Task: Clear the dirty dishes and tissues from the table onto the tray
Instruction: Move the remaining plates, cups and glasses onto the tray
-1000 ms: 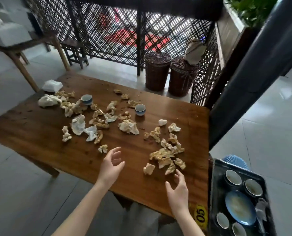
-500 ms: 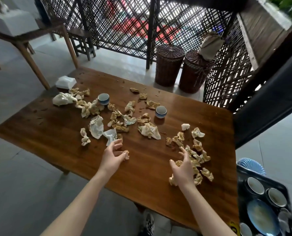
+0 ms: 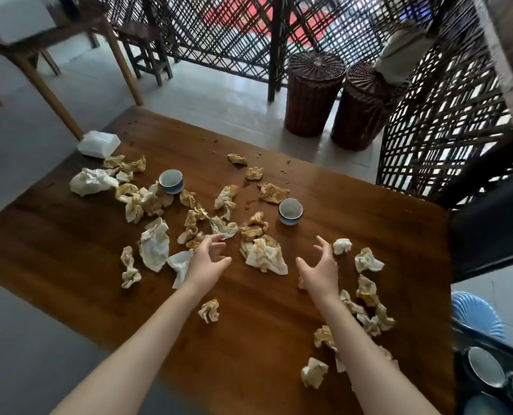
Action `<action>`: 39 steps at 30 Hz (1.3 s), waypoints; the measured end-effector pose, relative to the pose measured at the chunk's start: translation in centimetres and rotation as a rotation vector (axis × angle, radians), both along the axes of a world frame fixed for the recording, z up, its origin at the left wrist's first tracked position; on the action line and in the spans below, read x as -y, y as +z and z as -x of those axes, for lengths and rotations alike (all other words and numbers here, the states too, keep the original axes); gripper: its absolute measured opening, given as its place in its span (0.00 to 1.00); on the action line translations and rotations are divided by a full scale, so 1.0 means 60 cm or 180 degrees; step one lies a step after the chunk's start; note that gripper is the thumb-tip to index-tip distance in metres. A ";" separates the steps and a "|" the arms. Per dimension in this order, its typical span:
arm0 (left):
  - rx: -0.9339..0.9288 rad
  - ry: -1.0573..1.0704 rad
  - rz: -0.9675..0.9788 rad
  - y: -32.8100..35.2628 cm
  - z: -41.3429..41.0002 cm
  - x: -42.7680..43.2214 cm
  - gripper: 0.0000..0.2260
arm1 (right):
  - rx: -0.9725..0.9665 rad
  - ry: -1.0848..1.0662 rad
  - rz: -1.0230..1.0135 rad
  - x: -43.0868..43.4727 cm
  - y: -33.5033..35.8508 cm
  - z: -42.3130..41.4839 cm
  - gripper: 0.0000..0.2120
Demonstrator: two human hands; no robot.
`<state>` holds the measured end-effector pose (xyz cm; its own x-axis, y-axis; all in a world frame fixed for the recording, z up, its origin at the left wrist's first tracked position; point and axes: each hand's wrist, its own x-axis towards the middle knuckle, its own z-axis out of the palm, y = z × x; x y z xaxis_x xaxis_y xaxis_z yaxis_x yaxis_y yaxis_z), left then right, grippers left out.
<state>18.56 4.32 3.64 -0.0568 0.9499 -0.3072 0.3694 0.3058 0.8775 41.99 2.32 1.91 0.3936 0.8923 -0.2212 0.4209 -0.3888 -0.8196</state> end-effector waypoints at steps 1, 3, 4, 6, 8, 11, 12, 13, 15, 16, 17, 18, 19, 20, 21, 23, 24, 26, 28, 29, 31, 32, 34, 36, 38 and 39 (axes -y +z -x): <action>-0.0025 -0.0004 0.0026 -0.005 -0.005 -0.013 0.22 | 0.0015 0.0019 0.0043 -0.016 -0.007 -0.003 0.31; -0.0066 0.0017 0.0092 -0.014 -0.010 -0.035 0.21 | 0.0049 0.0059 0.0183 -0.048 -0.020 -0.009 0.32; -0.0078 0.0035 0.0116 -0.018 -0.010 -0.045 0.21 | 0.0052 0.0092 0.0261 -0.064 -0.025 -0.012 0.33; -0.0104 0.0102 0.0149 -0.025 -0.010 -0.064 0.20 | -0.0015 0.0155 0.0341 -0.100 -0.041 -0.018 0.35; -0.0095 0.0178 0.0193 -0.035 -0.010 -0.079 0.20 | -0.0113 0.0218 0.0359 -0.137 -0.054 -0.023 0.37; -0.0075 0.0210 0.0214 -0.048 -0.008 -0.099 0.20 | -0.0154 0.0293 0.0343 -0.193 -0.071 -0.021 0.39; -0.0070 0.0228 0.0223 -0.050 -0.008 -0.102 0.21 | -0.0130 0.0310 0.0317 -0.208 -0.074 -0.020 0.39; -0.0084 0.0242 0.0231 -0.053 -0.007 -0.107 0.21 | -0.0115 0.0317 0.0301 -0.221 -0.080 -0.017 0.40; -0.0118 0.0264 0.0224 -0.062 -0.007 -0.117 0.20 | -0.0100 0.0329 0.0289 -0.244 -0.093 -0.015 0.41; -0.0125 0.0268 0.0224 -0.066 -0.008 -0.122 0.20 | -0.0097 0.0343 0.0298 -0.252 -0.098 -0.014 0.41; -0.0128 0.0268 0.0229 -0.069 -0.007 -0.127 0.20 | -0.0083 0.0358 0.0310 -0.258 -0.103 -0.012 0.41; -0.0123 0.0263 0.0230 -0.073 -0.007 -0.130 0.21 | -0.0061 0.0361 0.0307 -0.263 -0.104 -0.010 0.41; -0.0110 0.0257 0.0235 -0.075 -0.006 -0.132 0.21 | -0.0033 0.0346 0.0273 -0.265 -0.104 -0.009 0.40; -0.0086 0.0259 0.0247 -0.075 -0.004 -0.135 0.21 | -0.0011 0.0321 0.0201 -0.265 -0.102 -0.006 0.39; -0.0059 0.0269 0.0261 -0.075 -0.001 -0.138 0.21 | -0.0012 0.0298 0.0092 -0.264 -0.098 -0.002 0.39; -0.0043 0.0280 0.0249 -0.075 0.010 -0.146 0.22 | -0.0078 0.0271 -0.0143 -0.258 -0.086 0.013 0.37; -0.0045 0.0287 0.0229 -0.074 0.016 -0.151 0.22 | -0.0119 0.0278 -0.0240 -0.256 -0.077 0.022 0.36; -0.0018 0.0312 0.0205 -0.073 0.031 -0.163 0.22 | -0.0197 0.0300 -0.0388 -0.251 -0.059 0.043 0.36; 0.0001 0.0341 0.0171 -0.073 0.049 -0.175 0.22 | -0.0250 0.0334 -0.0483 -0.248 -0.043 0.064 0.36; 0.0014 0.0345 0.0152 -0.074 0.059 -0.181 0.22 | -0.0262 0.0349 -0.0500 -0.246 -0.037 0.075 0.36; 0.0026 0.0340 0.0115 -0.075 0.084 -0.193 0.22 | -0.0271 0.0345 -0.0498 -0.244 -0.026 0.100 0.36; 0.0018 0.0342 0.0110 -0.075 0.099 -0.200 0.23 | -0.0274 0.0333 -0.0481 -0.242 -0.023 0.114 0.36; 0.0011 0.0373 0.0080 -0.073 0.132 -0.218 0.23 | -0.0280 0.0303 -0.0443 -0.240 -0.019 0.142 0.35; -0.0043 0.0454 -0.0038 -0.070 0.167 -0.240 0.24 | -0.0263 0.0312 -0.0402 -0.241 -0.017 0.167 0.35; -0.0070 0.0537 -0.0135 -0.067 0.199 -0.267 0.25 | -0.0227 0.0302 -0.0379 -0.244 -0.019 0.187 0.35; -0.0031 0.0570 -0.0161 -0.067 0.214 -0.283 0.25 | -0.0217 0.0286 -0.0372 -0.246 -0.020 0.197 0.35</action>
